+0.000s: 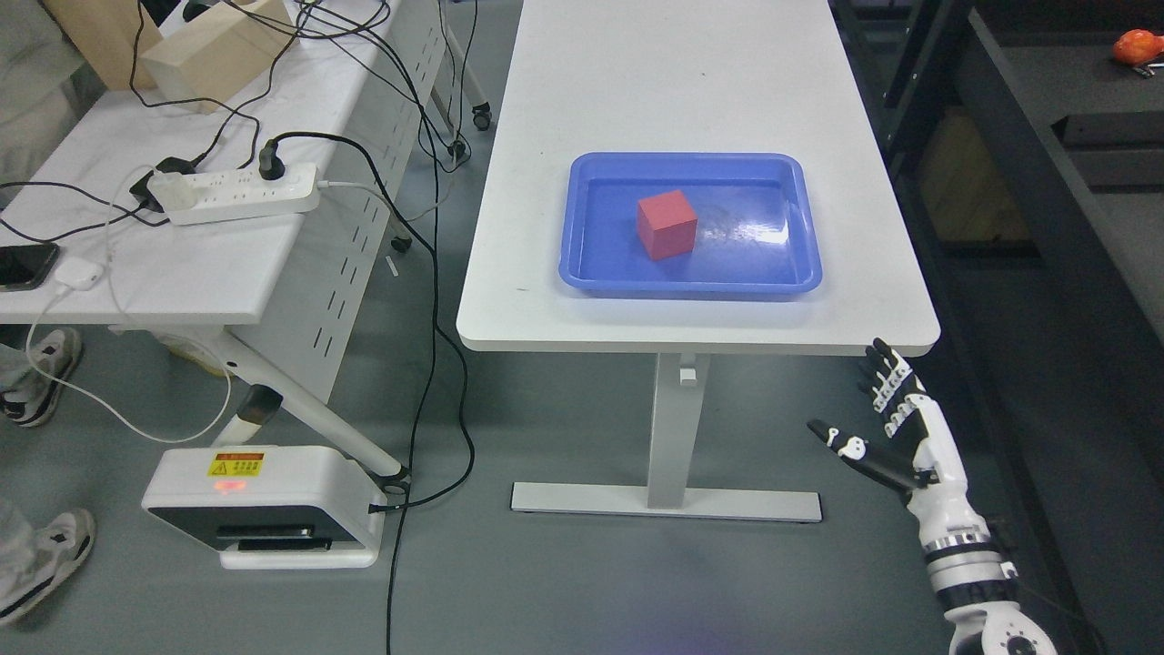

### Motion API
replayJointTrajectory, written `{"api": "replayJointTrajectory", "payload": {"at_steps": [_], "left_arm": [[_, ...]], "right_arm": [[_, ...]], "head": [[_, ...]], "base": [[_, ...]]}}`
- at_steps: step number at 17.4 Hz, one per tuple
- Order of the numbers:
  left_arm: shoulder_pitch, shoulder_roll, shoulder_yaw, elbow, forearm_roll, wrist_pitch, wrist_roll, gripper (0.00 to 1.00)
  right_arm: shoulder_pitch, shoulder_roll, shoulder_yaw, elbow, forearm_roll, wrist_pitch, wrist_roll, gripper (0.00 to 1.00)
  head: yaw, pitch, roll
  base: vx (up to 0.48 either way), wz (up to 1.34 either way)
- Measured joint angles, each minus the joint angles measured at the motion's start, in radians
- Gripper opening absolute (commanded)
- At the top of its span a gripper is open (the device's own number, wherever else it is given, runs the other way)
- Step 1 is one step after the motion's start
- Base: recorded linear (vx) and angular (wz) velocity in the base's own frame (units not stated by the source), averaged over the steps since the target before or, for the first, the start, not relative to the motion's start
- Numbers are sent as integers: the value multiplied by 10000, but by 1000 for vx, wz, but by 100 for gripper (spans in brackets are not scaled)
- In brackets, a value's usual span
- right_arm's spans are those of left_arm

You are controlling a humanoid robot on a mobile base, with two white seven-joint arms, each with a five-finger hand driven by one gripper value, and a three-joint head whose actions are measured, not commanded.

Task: Pick pink block from left shelf to tray

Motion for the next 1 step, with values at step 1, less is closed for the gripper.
{"api": "replayJointTrajectory", "payload": {"at_steps": [1], "left_arm": [[0, 0, 0, 0, 0, 0, 0, 100]], "right_arm": [[-8, 0, 13, 1, 2, 1, 1, 100]], "head": [[0, 0, 0]], "base": [[0, 0]]}}
